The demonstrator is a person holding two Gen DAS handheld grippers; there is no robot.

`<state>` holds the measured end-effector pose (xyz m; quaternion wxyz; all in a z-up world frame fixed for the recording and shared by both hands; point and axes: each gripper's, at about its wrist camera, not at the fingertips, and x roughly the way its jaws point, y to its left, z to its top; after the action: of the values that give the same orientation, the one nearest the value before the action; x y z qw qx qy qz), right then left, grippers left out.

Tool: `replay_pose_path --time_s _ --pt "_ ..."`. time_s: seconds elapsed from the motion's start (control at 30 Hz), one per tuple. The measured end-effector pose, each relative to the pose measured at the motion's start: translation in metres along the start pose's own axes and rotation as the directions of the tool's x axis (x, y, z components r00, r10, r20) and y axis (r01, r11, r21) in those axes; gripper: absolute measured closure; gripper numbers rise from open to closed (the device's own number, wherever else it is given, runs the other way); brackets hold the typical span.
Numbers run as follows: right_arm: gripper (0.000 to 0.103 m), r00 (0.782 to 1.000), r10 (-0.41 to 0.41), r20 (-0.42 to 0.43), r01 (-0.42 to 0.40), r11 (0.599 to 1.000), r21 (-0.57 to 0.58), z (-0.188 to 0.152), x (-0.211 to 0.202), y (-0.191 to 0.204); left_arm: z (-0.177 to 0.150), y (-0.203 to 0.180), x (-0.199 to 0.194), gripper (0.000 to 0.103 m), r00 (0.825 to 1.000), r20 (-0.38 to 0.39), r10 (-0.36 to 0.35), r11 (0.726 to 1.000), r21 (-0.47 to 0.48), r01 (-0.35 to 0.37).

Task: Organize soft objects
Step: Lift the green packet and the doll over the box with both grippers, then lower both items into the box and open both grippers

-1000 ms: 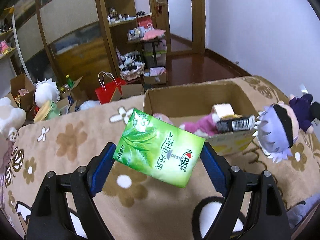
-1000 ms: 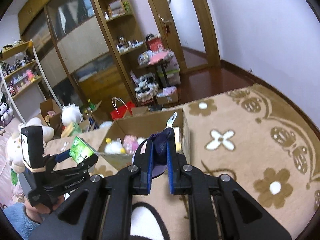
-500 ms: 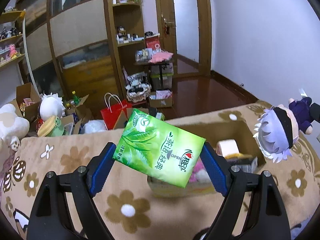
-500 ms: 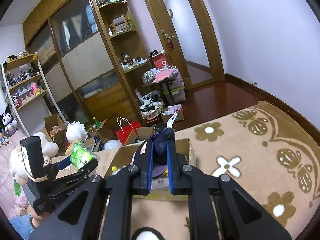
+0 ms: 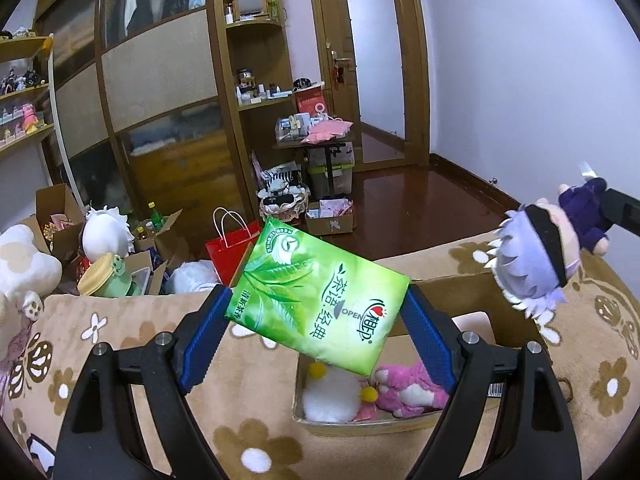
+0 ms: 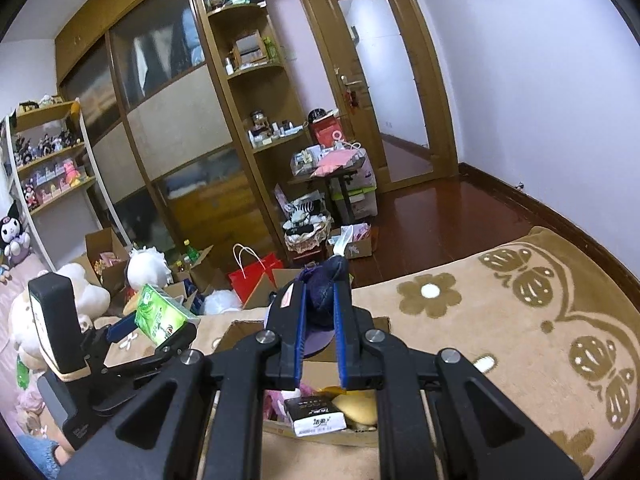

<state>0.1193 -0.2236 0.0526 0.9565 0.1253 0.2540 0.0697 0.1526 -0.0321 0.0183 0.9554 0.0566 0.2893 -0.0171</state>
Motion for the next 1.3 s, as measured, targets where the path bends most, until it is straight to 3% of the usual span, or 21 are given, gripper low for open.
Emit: replay_pose_path --time_s 0.3,0.67,0.8,1.2,1.3 --pt "0.089 0.997 0.021 -0.068 -0.02 1.0 0.009 -0.006 0.042 -0.006 -0.005 0.004 0.014 0.019 1.0 -0.02 -0.014 1.0 -0.003 0.014" --pt "0.088 0.982 -0.007 -0.191 -0.002 0.999 -0.05 -0.035 0.08 -0.003 -0.021 0.001 0.044 0.018 0.992 -0.114 -0.044 0.999 0.003 0.045" --pt "0.087 0.978 -0.032 -0.208 0.012 0.995 -0.096 -0.042 0.083 0.002 -0.028 -0.003 0.052 0.018 0.986 -0.153 -0.07 0.998 -0.005 0.07" --pt "0.084 0.958 -0.021 -0.285 0.009 0.999 -0.044 -0.053 0.086 -0.009 -0.041 -0.017 0.062 0.017 0.963 -0.255 -0.09 0.994 0.035 0.102" --pt "0.084 0.956 -0.012 -0.292 -0.001 0.999 -0.044 -0.054 0.081 -0.006 -0.041 -0.017 0.058 0.011 0.968 -0.242 -0.074 0.995 0.043 0.087"
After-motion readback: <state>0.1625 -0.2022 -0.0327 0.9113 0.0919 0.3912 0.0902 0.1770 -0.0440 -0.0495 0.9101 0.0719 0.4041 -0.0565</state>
